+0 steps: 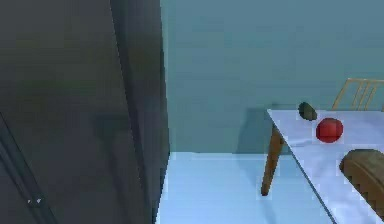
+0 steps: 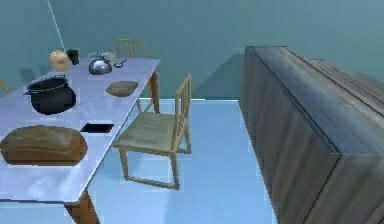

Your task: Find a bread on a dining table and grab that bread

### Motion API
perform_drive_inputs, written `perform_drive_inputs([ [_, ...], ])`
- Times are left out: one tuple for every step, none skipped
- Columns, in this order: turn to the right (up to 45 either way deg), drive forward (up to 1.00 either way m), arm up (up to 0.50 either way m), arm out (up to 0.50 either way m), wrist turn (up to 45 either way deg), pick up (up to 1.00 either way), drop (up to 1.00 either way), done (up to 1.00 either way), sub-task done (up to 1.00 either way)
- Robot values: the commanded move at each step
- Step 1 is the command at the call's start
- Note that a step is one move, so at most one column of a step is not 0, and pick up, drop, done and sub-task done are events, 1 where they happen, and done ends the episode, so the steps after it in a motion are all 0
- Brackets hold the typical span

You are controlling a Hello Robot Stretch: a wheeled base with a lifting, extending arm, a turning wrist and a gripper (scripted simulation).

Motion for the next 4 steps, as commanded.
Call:
perform_drive_inputs([
  [-36.0, 0.0, 0.0, 0.0, 0.0, 0.0, 0.0, 0.0, 0.0],
  [0.0, 0.0, 0.5, 0.0, 0.0, 0.0, 0.0, 0.0, 0.0],
  [0.0, 0.0, 0.38, 0.0, 0.0, 0.0, 0.0, 0.0, 0.0],
  [0.0, 0.0, 0.0, 0.46, 0.0, 0.0, 0.0, 0.0, 0.0],
])
